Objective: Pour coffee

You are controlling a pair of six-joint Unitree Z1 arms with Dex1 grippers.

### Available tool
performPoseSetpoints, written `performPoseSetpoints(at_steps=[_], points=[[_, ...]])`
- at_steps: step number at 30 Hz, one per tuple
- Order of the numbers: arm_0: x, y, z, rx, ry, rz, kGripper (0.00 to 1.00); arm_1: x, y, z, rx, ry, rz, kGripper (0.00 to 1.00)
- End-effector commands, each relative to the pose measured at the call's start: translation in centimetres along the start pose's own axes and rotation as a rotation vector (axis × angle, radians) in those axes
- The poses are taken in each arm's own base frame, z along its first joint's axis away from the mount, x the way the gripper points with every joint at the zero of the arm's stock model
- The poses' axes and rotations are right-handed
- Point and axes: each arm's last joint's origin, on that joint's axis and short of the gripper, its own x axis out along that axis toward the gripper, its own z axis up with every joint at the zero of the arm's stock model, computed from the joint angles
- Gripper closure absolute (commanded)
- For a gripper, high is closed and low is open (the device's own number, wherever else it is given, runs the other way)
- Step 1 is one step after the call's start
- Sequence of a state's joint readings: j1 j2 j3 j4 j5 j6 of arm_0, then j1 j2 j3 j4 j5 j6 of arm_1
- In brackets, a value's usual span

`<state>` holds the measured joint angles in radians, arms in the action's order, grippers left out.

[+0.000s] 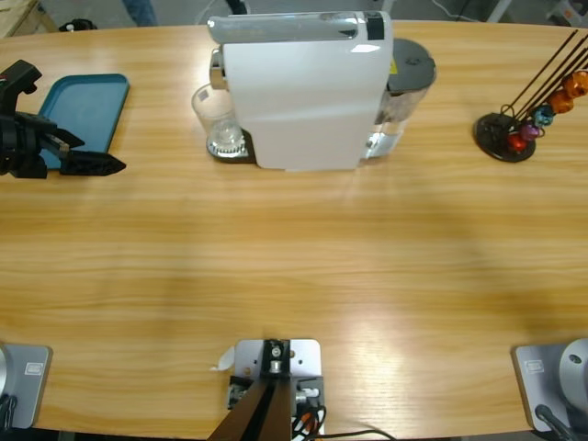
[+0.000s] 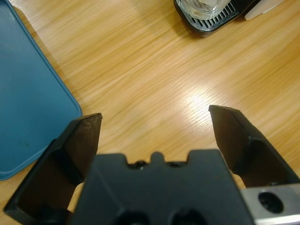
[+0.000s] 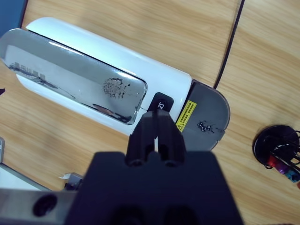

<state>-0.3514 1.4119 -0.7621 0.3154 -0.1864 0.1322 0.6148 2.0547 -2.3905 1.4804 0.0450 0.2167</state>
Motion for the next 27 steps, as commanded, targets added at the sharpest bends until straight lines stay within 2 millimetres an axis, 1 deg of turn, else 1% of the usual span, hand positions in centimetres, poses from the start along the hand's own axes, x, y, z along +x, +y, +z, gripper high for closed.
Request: performPoseSetpoints(at_steps=[1, 10, 17, 27], points=[[1.3, 0.0, -0.8, -0.011, 0.068, -0.002, 0.013, 3.3, -1.0, 1.0, 0.039, 0.076, -0.015, 1.000], [1.5, 0.0, -0.8, -0.012, 0.076, -0.003, 0.013, 4.1, -1.0, 1.2, 0.043, 0.095, -0.006, 1.000], [1.7, 0.1, -0.8, -0.013, 0.084, -0.004, 0.013, 4.1, -1.0, 1.1, 0.041, 0.104, 0.005, 1.000], [1.7, 0.1, -0.8, -0.012, 0.084, -0.004, 0.013, 4.9, -1.0, 0.9, 0.043, 0.136, 0.000, 1.000]])
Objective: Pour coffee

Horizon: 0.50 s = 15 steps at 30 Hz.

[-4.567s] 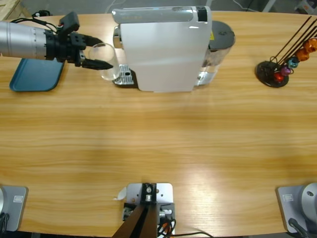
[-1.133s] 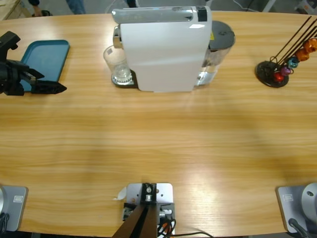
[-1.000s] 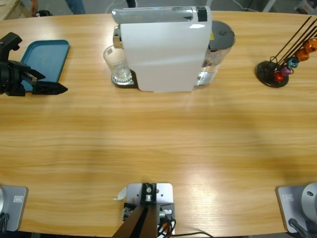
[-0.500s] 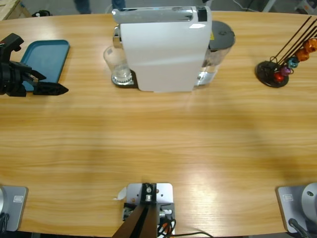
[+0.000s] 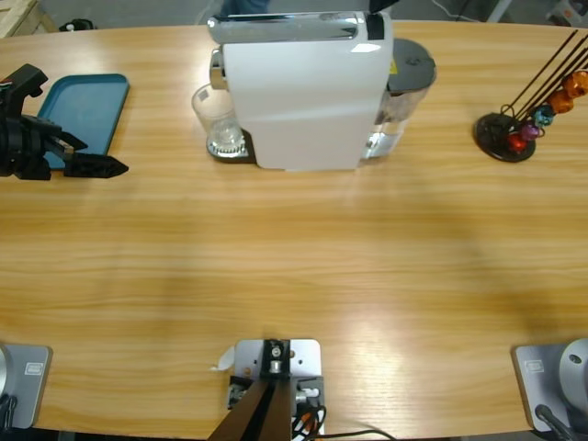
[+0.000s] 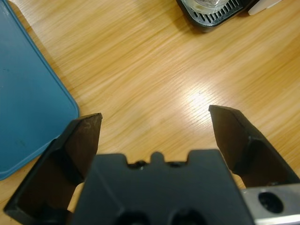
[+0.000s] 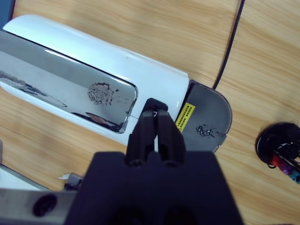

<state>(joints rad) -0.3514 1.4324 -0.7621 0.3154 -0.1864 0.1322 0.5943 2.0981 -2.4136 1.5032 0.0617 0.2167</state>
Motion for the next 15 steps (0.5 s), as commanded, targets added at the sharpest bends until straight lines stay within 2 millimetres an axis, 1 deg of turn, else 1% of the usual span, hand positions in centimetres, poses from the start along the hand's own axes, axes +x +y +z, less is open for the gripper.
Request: performPoseSetpoints(at_steps=[1, 5, 7, 8, 9, 11, 13, 15], points=[[1.2, 0.0, -0.8, -0.009, 0.064, -0.002, 0.013, 3.4, -0.3, 0.5, 0.022, 0.096, 0.002, 1.000], [1.2, 0.0, -0.8, -0.009, 0.067, -0.002, 0.013, 3.5, -0.3, 0.5, 0.020, 0.098, 0.004, 1.000], [1.2, 0.0, -0.8, -0.009, 0.066, -0.002, 0.013, 2.7, -0.3, 0.6, 0.015, 0.072, -0.007, 1.000], [1.2, 0.0, -0.7, -0.009, 0.064, -0.003, 0.013, 1.7, -0.4, 0.5, 0.011, 0.042, -0.024, 1.000], [1.1, -0.1, -0.6, -0.007, 0.059, -0.004, 0.013, -0.1, -0.2, 0.2, 0.002, -0.014, -0.052, 1.000], [0.8, -0.2, -0.5, -0.002, 0.047, -0.005, 0.013, -3.2, 0.1, -0.3, -0.013, -0.103, -0.080, 1.000], [0.5, -0.4, -0.5, 0.004, 0.035, -0.008, 0.014, -6.0, 0.4, -1.3, -0.024, -0.174, -0.094, 1.000], [0.1, -0.8, -0.8, 0.012, 0.029, -0.014, 0.018, -8.3, 0.9, -2.4, -0.036, -0.226, -0.104, 1.000]])
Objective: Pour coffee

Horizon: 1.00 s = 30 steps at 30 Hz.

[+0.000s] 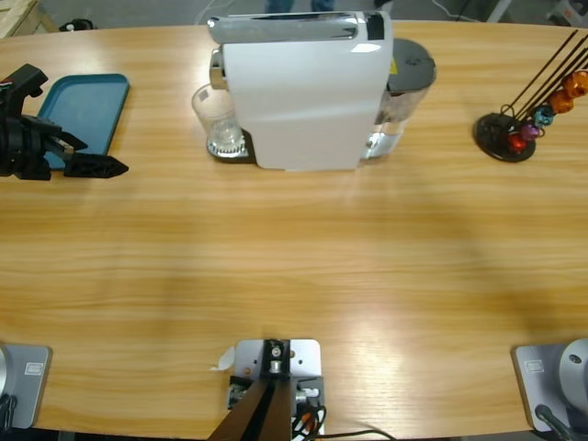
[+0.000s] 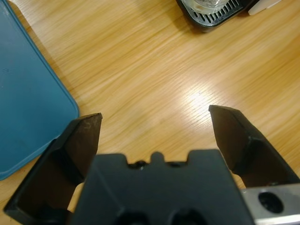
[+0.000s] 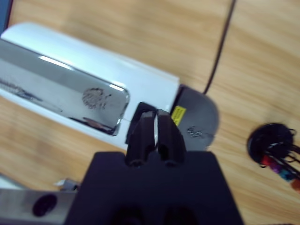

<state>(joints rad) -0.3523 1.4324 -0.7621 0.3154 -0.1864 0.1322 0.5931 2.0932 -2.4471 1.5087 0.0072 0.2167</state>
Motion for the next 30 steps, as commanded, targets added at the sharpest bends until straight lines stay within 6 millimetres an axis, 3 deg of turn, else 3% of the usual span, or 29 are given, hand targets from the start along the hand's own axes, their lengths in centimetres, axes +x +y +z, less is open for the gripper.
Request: performPoseSetpoints(at_steps=[1, 3, 9, 14, 17, 19, 21, 30], points=[[0.0, -0.9, -0.9, 0.016, 0.028, -0.015, 0.018, -8.4, 0.9, -2.8, -0.036, -0.201, -0.054, 1.000], [-0.2, -1.1, -1.1, 0.019, 0.028, -0.017, 0.018, -9.6, 1.0, -3.4, -0.038, -0.223, -0.040, 1.000], [-0.6, -1.1, -1.2, 0.018, 0.025, -0.017, 0.018, -9.4, 1.0, -4.0, -0.039, -0.195, -0.022, 1.000], [-0.3, -1.1, -0.9, 0.018, 0.028, -0.017, 0.018, -8.0, 1.5, -3.5, -0.048, -0.170, 0.011, 1.000], [-0.4, -1.1, -1.0, 0.018, 0.027, -0.017, 0.018, -9.1, 1.3, -3.9, -0.045, -0.196, 0.016, 1.000], [-0.9, -1.2, -0.8, 0.023, 0.000, -0.020, 0.018, -10.0, 1.1, -5.2, -0.051, -0.202, 0.021, 1.000], [-1.5, -1.4, -0.6, 0.035, -0.033, -0.047, 0.018, -9.5, 1.1, -7.2, -0.067, -0.205, 0.032, 1.000], [-2.3, -2.2, -1.8, 0.057, -0.050, -0.100, 0.013, -3.8, -0.4, -18.6, -0.115, -0.231, 0.129, 1.000]])
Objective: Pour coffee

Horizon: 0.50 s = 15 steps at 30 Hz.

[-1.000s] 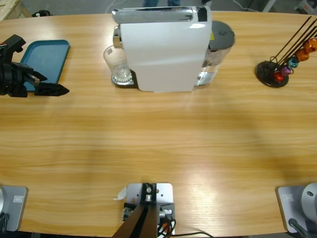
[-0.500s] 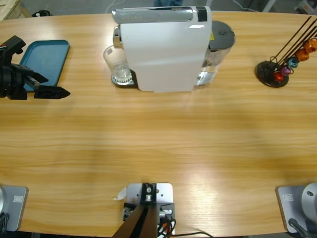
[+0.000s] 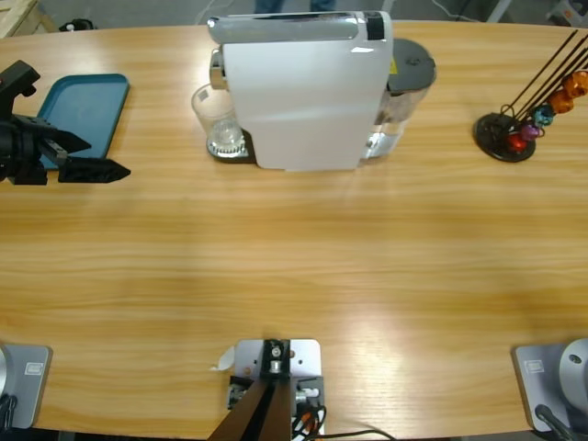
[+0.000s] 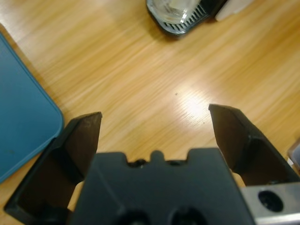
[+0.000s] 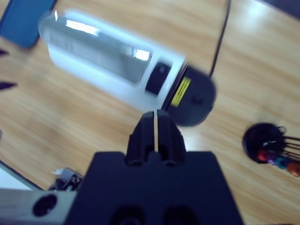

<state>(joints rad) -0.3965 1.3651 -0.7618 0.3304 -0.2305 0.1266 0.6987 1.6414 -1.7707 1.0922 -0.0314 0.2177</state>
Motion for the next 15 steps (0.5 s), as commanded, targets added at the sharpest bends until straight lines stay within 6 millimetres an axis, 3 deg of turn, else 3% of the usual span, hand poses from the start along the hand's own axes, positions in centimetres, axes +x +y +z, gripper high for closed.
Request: performPoseSetpoints(at_steps=[1, 5, 6, 7, 8, 9, 15], points=[[-0.6, -0.8, -1.6, 0.014, 0.008, -0.038, 0.013, 0.6, -0.9, -10.2, -0.022, -0.047, 0.076, 1.000], [-0.6, -0.9, -2.2, 0.017, 0.016, -0.038, 0.013, 3.2, -1.4, -13.2, -0.023, -0.054, 0.108, 1.000], [-0.6, -0.9, -2.3, 0.019, 0.017, -0.040, 0.013, 4.1, -1.4, -13.6, -0.023, -0.037, 0.116, 0.739], [-0.8, -1.0, -2.3, 0.022, 0.013, -0.042, 0.013, 4.8, -1.3, -13.8, -0.032, -0.032, 0.121, 0.267], [-0.9, -1.1, -2.3, 0.026, 0.008, -0.044, 0.013, 5.3, -1.4, -13.9, -0.046, -0.048, 0.122, 0.036], [-1.0, -1.2, -2.3, 0.029, 0.004, -0.045, 0.013, 5.6, -1.4, -14.1, -0.050, -0.070, 0.126, 0.000], [-1.0, -1.4, -2.3, 0.039, 0.000, -0.051, 0.013, 6.7, -1.6, -15.2, -0.060, -0.146, 0.144, 0.000]])
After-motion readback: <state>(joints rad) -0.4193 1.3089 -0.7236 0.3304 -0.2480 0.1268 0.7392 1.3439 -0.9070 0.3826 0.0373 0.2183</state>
